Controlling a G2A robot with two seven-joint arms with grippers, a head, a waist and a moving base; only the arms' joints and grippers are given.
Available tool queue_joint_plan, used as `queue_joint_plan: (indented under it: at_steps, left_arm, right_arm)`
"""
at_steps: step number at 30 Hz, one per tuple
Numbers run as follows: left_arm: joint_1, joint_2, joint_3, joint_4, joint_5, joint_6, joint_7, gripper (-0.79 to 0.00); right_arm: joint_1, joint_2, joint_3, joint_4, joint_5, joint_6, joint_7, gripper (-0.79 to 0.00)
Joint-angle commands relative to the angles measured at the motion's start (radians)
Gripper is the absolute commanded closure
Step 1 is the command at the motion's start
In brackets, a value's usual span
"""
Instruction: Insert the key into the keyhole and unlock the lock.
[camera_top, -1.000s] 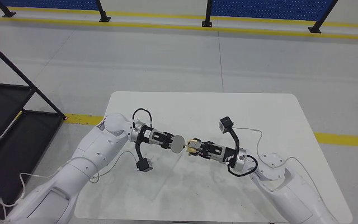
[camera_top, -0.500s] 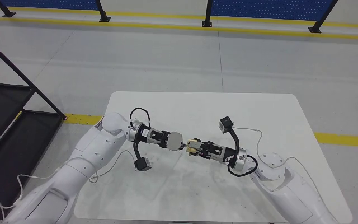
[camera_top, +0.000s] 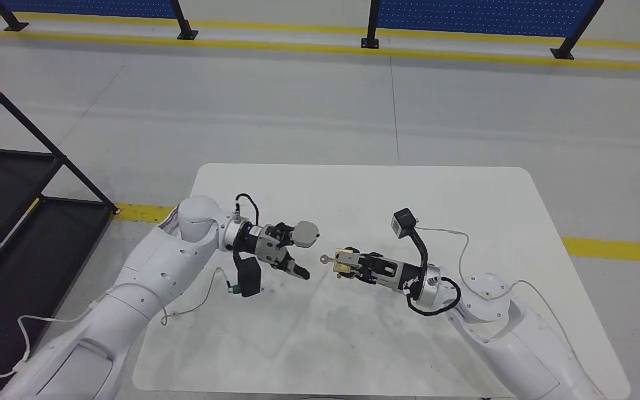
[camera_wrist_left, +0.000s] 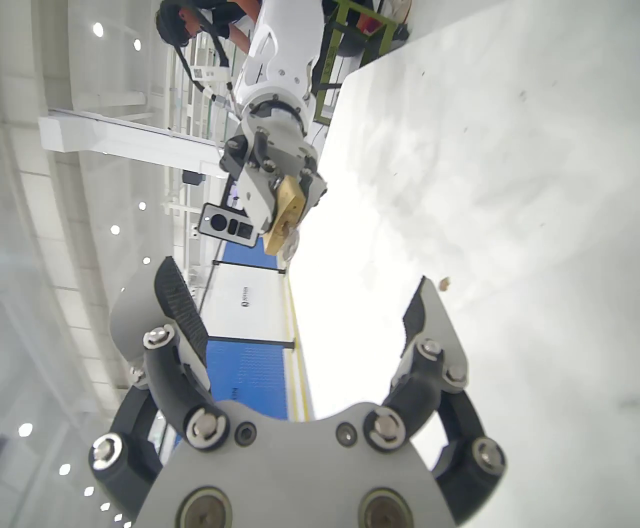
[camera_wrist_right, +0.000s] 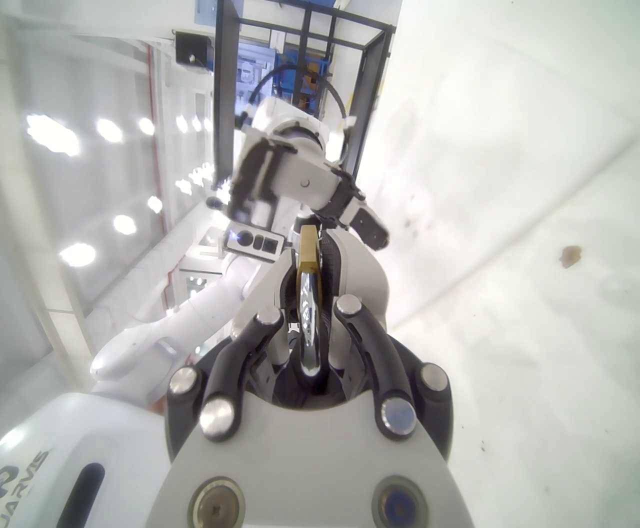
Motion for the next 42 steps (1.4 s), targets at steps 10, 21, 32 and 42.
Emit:
queue_joint_plan:
  at_steps: [10, 21, 32, 42]
  left_arm:
    - [0.014, -0.002, -0.002, 0.001, -0.104, -0.055, 0.003, -0.785]
    - [-0.046, 0.091, 0.179, -0.144, -0.796, -0.557, -0.496, -0.785]
    - [-0.093, 0.2, 0.304, -0.204, -1.183, -0.734, -0.673, -0.785]
    - [-0.232, 0.266, 0.666, -0.164, -1.422, -0.734, -0.674, -0.785]
  right_arm:
    - [0.0, 0.0, 0.0, 0.0, 0.0, 0.0, 0.0, 0.0]
    - [0.0, 0.0, 0.0, 0.0, 0.0, 0.0, 0.0, 0.0]
    - [0.0, 0.0, 0.0, 0.0, 0.0, 0.0, 0.0, 0.0]
    - [0.0, 0.0, 0.0, 0.0, 0.0, 0.0, 0.0, 0.0]
